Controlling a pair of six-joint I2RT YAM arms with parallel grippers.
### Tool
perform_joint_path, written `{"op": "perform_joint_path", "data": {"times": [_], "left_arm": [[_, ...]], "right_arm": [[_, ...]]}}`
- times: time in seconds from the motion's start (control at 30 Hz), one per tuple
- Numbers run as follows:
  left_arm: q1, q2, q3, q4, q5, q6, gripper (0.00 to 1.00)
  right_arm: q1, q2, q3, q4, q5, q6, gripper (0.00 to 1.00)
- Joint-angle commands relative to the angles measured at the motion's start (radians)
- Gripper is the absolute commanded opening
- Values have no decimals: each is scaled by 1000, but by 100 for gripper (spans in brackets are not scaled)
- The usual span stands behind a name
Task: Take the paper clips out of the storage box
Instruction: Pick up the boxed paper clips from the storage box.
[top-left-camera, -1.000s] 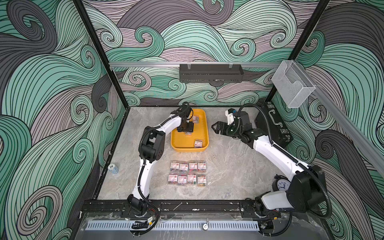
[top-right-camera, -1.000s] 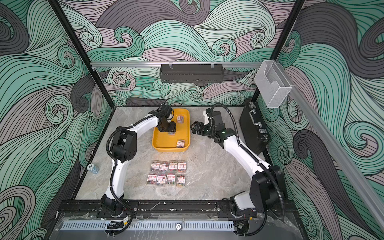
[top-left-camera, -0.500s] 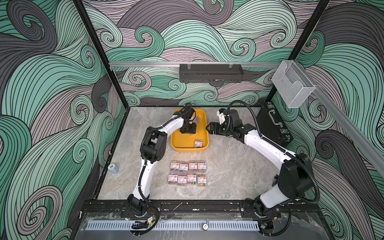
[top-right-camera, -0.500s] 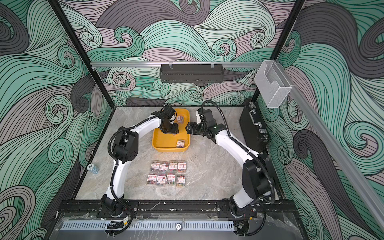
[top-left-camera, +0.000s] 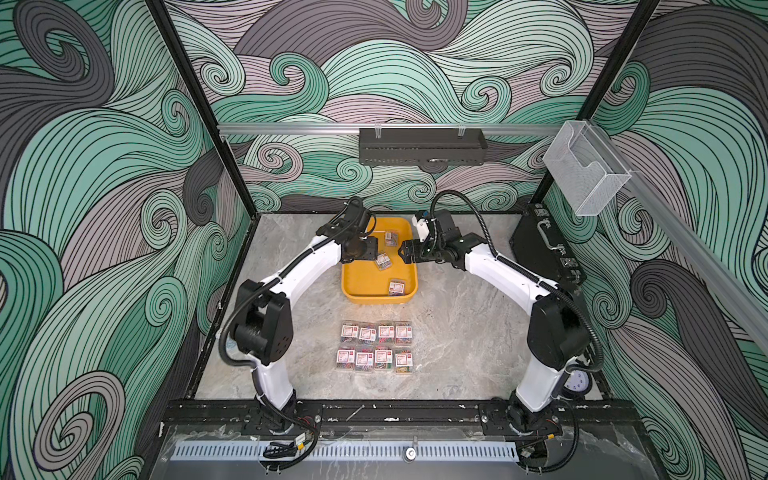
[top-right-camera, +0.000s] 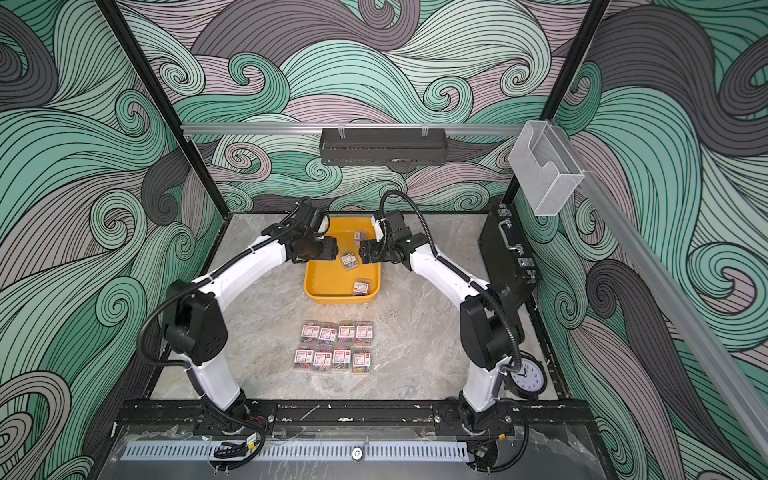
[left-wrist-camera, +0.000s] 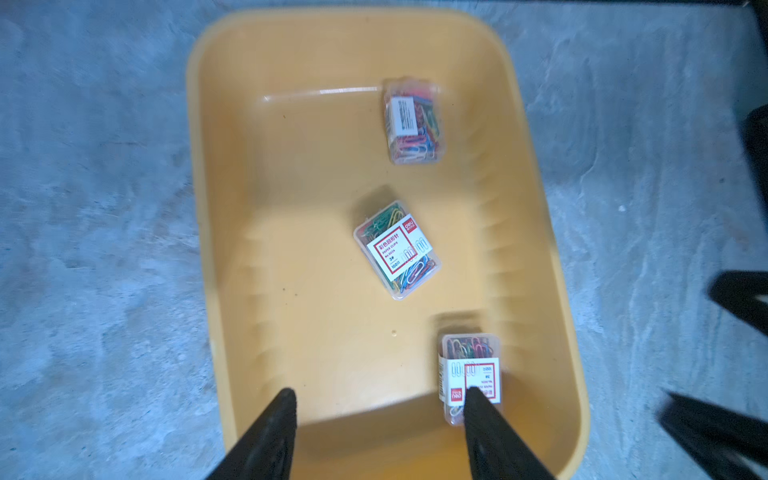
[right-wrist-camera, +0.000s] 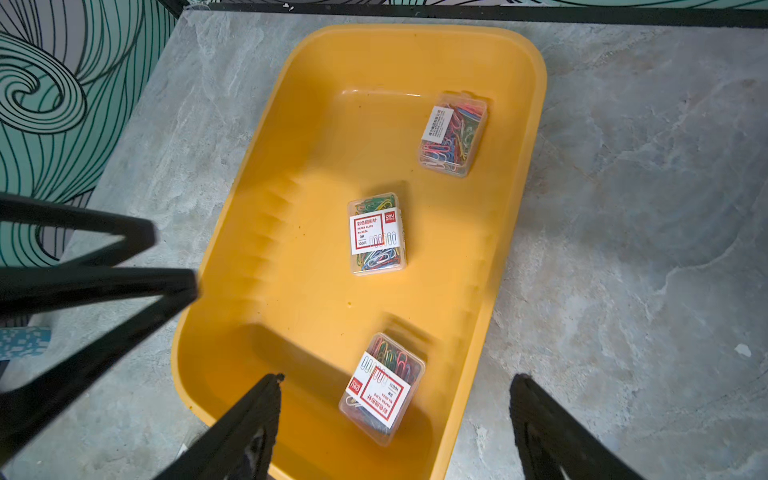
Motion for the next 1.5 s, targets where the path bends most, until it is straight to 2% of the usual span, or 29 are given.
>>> {"op": "perform_joint_path", "data": {"times": [0.0, 0.2, 0.43, 0.63, 0.9, 1.13, 1.33, 1.47], "left_arm": [[4, -77, -106, -18, -81, -28, 63], [16, -265, -284, -33, -122, -66, 64], [21, -403, -388, -77, -164, -100, 65], [24, -455, -426, -97, -178, -115, 65], [24, -465, -437, -106, -171, -130, 65], [24, -486, -450, -114, -160, -141, 65], [24, -494, -443, -120, -156, -145, 65], [23, -500, -434, -108, -137, -135, 65]], "right_arm": [[20, 64, 70, -41, 38, -68, 86], [63, 221, 242, -112, 72, -148, 86], [100, 421, 473, -211, 114, -191, 86], [107, 581, 651, -283, 142, -194, 86], [106, 717, 771, -332, 175, -197, 83], [108, 747, 792, -340, 171, -189, 58], [110, 703, 785, -354, 181, -186, 54], [118, 611, 736, -361, 198, -183, 51]]}}
